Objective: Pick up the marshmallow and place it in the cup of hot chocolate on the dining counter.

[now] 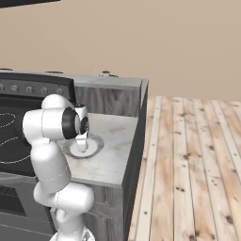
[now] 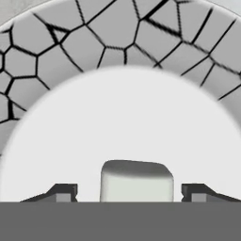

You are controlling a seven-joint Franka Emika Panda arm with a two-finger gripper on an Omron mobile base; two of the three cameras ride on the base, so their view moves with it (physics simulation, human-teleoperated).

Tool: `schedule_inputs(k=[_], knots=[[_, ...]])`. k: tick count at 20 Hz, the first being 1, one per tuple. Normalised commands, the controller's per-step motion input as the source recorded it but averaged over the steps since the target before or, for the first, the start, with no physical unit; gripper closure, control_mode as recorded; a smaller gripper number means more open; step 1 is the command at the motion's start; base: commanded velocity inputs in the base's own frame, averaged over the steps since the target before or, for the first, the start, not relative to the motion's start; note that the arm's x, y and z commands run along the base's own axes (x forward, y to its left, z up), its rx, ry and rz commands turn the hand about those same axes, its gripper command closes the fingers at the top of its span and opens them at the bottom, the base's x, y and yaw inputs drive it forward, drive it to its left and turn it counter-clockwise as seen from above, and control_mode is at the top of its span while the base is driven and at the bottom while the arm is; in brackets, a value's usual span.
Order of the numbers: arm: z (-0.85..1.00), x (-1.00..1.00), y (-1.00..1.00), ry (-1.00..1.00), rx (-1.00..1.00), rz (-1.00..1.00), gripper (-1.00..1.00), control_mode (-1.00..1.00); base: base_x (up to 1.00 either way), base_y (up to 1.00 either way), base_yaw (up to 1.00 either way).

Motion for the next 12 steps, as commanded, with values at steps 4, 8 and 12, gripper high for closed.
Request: schedule_inputs(k=[4,8,12], knots=[[0.00,0.00,0.00,0.01,0.00,0.00,1.00,-1.00,0.00,0.00,0.00],[-0.07,0.00,0.00,0.01,0.00,0.00,1.00,-1.00,0.00,0.00,0.00],[-0.20,0.00,0.00,0.01,0.00,0.00,1.00,-1.00,0.00,0.00,0.00]])
